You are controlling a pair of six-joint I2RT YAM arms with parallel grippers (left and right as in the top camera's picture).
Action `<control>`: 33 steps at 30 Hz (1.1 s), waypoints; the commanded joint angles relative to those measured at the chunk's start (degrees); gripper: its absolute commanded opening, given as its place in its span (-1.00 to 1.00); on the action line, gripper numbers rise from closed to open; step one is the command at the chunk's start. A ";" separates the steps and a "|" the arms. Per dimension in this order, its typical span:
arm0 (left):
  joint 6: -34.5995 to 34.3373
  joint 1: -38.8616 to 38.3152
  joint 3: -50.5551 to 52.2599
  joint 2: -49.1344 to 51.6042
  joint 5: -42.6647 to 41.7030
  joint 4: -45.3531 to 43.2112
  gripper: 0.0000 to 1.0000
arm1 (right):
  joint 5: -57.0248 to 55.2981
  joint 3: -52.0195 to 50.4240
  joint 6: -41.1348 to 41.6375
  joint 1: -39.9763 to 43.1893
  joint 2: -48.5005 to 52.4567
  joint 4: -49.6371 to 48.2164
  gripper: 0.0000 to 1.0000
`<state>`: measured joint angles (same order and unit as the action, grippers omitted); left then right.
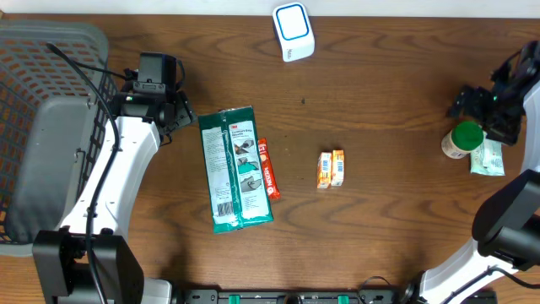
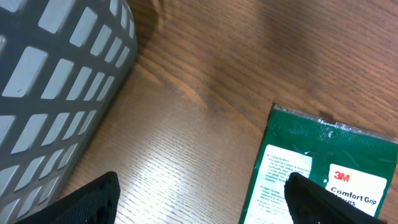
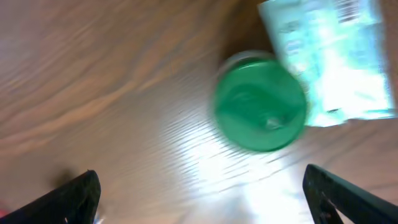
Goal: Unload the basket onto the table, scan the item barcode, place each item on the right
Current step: 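Carry the jar back to the right edge and set it down, then move the right gripper over the two orange tissue packs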
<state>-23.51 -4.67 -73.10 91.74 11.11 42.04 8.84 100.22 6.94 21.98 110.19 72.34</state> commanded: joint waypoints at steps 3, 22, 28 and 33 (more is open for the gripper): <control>0.57 -0.02 -0.26 -0.02 0.98 0.15 0.70 | 17.79 1.53 -2.97 -5.97 -0.42 1.27 0.99; 0.57 -0.02 -0.26 -0.02 0.96 0.15 0.70 | 12.20 -18.73 0.09 -32.96 -0.39 -13.42 -0.30; 0.57 -0.02 -0.26 -0.02 0.98 0.15 0.71 | 8.24 -22.03 2.67 -36.24 -0.39 -17.05 -0.31; 0.57 -0.02 -0.26 -0.02 0.98 0.15 0.70 | 5.33 -22.03 3.74 -36.61 -0.39 -17.07 -0.30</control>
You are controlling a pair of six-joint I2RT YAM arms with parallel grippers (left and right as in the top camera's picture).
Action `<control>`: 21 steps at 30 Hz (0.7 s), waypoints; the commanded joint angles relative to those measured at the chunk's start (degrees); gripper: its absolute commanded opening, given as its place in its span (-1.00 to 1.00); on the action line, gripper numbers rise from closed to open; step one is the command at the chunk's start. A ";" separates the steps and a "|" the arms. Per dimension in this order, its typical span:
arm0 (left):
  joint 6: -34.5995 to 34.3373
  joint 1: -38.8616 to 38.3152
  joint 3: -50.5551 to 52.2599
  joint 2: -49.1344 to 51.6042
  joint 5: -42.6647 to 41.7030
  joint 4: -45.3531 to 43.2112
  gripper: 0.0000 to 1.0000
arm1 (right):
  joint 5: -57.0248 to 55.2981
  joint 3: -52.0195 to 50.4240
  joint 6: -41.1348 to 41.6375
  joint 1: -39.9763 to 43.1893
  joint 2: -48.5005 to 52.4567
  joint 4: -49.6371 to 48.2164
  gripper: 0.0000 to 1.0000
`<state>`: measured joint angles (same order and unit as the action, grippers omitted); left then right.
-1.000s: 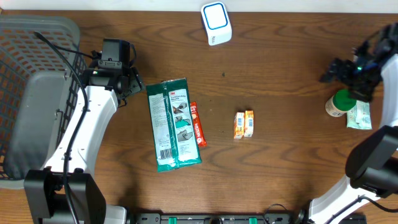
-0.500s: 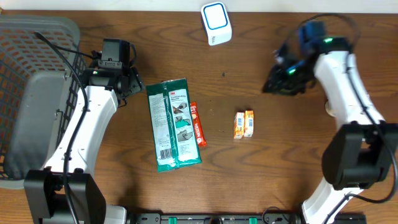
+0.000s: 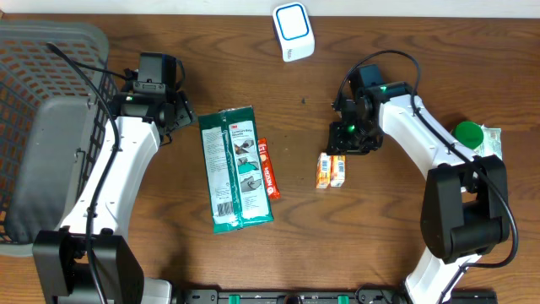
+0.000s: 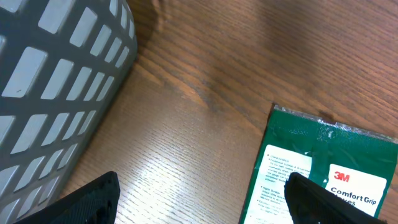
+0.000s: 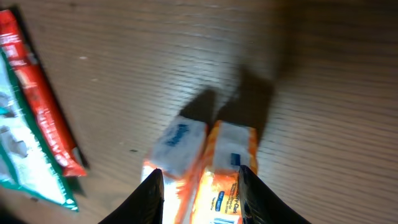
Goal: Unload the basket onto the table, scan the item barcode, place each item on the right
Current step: 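Move the right gripper over the two orange tissue packs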
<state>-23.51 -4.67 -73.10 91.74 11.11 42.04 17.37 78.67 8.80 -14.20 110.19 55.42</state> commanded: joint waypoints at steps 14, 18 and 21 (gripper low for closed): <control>0.57 -0.02 -0.26 -0.02 0.96 0.15 0.71 | -6.34 0.09 1.86 0.66 -0.46 0.00 -0.20; 0.57 -0.02 -0.26 -0.02 0.98 0.15 0.71 | -15.78 0.09 1.90 2.10 -0.46 2.58 -0.18; 0.57 -0.02 -0.26 -0.02 0.98 0.15 0.71 | -20.52 0.09 1.84 3.37 -0.50 3.63 -0.17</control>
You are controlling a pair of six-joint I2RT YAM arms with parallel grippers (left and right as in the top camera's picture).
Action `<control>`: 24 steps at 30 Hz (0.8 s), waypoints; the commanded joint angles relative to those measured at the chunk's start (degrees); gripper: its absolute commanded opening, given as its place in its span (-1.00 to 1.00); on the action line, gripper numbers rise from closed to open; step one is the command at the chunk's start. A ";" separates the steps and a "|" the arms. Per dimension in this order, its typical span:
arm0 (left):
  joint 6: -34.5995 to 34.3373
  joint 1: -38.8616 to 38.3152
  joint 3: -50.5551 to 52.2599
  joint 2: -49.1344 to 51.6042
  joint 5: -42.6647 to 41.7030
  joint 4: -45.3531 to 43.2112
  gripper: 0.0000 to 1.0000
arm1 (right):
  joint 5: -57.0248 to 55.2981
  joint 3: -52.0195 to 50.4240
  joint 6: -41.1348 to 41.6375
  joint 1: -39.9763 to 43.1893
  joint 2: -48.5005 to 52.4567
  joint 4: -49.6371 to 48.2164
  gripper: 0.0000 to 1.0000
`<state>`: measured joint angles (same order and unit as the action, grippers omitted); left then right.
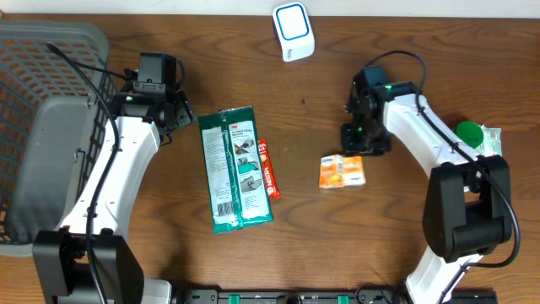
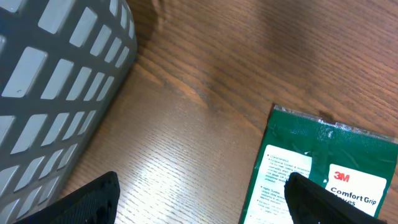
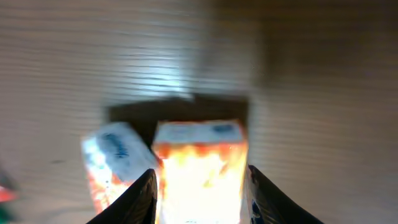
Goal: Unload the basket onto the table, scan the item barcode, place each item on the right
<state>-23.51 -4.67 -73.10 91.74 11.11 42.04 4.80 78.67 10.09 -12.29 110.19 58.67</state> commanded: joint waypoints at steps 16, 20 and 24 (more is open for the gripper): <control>0.57 -0.02 -0.26 -0.02 0.96 0.15 0.70 | 1.11 0.55 1.66 -5.09 -4.44 4.79 -0.47; 0.57 -0.02 -0.26 -0.02 0.98 0.15 0.71 | 0.66 -0.81 2.73 -9.75 -4.44 2.67 -0.68; 0.57 -0.02 -0.26 -0.02 0.98 0.15 0.70 | -3.23 -2.99 6.86 -12.22 -4.44 -0.59 -0.98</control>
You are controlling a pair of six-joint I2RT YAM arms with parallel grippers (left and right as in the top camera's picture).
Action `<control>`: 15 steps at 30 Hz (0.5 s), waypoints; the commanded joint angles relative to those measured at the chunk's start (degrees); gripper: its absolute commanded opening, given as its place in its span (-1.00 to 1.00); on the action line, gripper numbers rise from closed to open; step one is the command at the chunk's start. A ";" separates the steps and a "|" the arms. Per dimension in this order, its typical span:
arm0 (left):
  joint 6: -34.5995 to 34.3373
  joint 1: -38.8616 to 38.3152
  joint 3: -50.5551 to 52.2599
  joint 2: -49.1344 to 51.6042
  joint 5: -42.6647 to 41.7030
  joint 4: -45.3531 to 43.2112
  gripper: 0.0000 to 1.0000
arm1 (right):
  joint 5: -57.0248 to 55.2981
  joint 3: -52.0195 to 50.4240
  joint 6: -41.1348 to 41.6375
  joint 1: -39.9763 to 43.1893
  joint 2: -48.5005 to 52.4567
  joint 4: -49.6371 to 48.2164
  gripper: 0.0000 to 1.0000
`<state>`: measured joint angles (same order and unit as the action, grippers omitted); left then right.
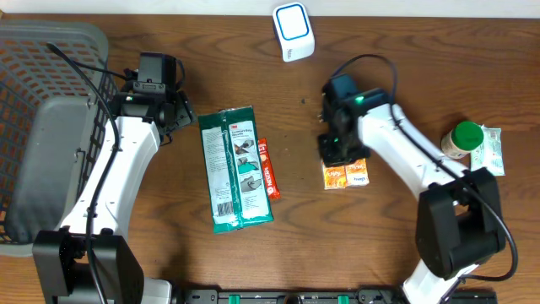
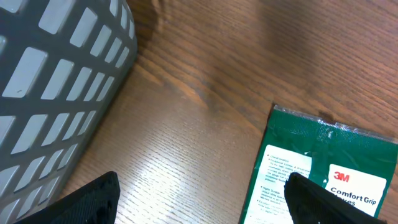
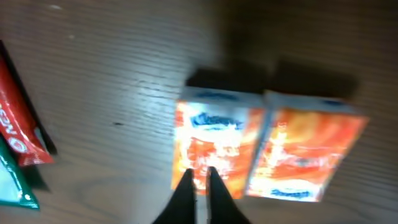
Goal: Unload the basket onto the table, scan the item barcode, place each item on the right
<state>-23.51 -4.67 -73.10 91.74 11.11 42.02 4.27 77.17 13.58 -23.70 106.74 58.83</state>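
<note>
Two orange tissue packs point(image 1: 346, 175) lie side by side right of the table's middle. In the right wrist view they are the left pack point(image 3: 214, 149) and the right pack point(image 3: 305, 155). My right gripper point(image 3: 199, 186) is shut, its tips over the left pack's near edge; whether they pinch the wrapper does not show. From overhead the right gripper point(image 1: 336, 156) sits just above the packs. The white scanner point(image 1: 293, 31) stands at the far edge. My left gripper point(image 2: 202, 208) is open over bare wood between the basket and the green pack.
A green 3M pack point(image 1: 234, 169) and a red bar point(image 1: 268, 169) lie left of centre. A grey basket point(image 1: 42, 51) fills the left side. A green-lidded bottle point(image 1: 462, 139) and a pale packet point(image 1: 489, 152) stand at the right edge.
My right gripper was open astride the orange packs; now it is shut over the left pack. The packs, which lay crosswise, again stand side by side, slightly further right. The left arm is unchanged.
My right gripper was first open by the green-lidded bottle at the right edge. Then it was open at the orange packs in the middle. The packs then lay turned crosswise with the fingers astride them, and now the gripper is shut over them. The left arm stayed still.
</note>
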 commanded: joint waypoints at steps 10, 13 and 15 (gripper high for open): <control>0.57 -0.02 -0.26 -0.02 0.98 0.17 0.70 | -3.39 -7.13 4.20 0.15 -0.98 -5.68 -0.98; 0.57 -0.02 -0.26 -0.02 0.98 0.17 0.71 | -7.61 -7.65 5.07 0.15 -0.98 -5.46 -0.98; 0.57 -0.02 -0.26 -0.02 0.98 0.17 0.70 | -10.54 -7.65 5.73 0.15 -0.98 -5.11 -0.98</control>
<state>-23.51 -4.67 -73.10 91.74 11.11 42.02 -0.40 69.93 17.28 -23.90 106.74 53.47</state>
